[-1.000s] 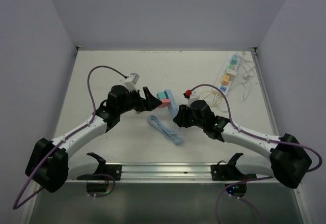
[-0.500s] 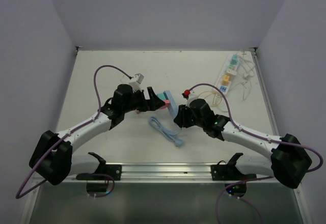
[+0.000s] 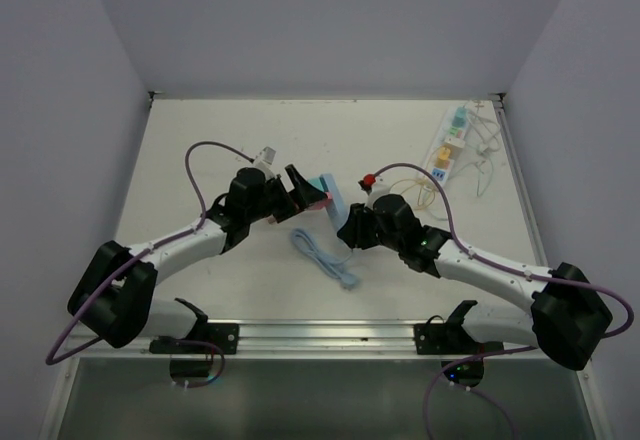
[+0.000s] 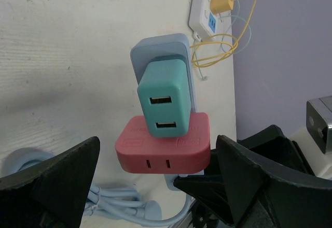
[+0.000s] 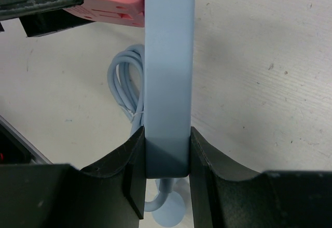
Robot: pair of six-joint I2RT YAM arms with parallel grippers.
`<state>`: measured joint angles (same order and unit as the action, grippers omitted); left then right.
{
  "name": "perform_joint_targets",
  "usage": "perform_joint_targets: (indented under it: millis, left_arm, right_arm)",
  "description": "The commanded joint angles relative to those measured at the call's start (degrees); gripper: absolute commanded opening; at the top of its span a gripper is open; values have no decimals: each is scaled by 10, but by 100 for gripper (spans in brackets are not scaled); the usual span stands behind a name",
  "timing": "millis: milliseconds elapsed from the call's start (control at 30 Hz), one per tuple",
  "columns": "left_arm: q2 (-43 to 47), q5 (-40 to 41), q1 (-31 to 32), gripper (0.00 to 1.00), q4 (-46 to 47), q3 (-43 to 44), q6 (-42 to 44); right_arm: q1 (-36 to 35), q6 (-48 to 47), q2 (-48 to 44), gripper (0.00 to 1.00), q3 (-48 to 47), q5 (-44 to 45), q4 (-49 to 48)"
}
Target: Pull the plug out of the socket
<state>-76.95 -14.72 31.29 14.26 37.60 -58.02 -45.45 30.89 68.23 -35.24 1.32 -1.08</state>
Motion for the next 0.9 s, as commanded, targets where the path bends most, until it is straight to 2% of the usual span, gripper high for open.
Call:
perform_joint_targets:
  millis: [0, 333, 433, 467, 567, 633, 733, 867]
  left_arm:
    - [-11, 21, 5, 96, 56, -3, -35]
    - [-19, 24, 10, 91, 83, -5, -52]
    - [-16, 24, 10, 81, 78, -8, -52]
    - [-13, 24, 10, 74, 76, -10, -52]
    - [-8, 23, 11, 68, 74, -17, -52]
    - [-7, 21, 11, 56, 74, -21, -53]
    - [-7, 15, 11, 50, 78, -27, -56]
    - [4, 17, 11, 26, 69, -29, -54]
  right_arm:
    - [-7, 16, -6, 0, -3, -11, -78]
    - [-11, 20, 0, 0, 4, -4, -88]
    - [-12, 20, 0, 0, 4, 5, -86]
    - [-11, 21, -1, 0, 5, 10, -83]
    - [-11, 22, -1, 0, 8, 18, -83]
    - [-12, 22, 1, 0, 8, 20, -83]
    - [-12, 23, 2, 0, 10, 30, -81]
    - [-10, 33, 2, 0, 17, 62, -72]
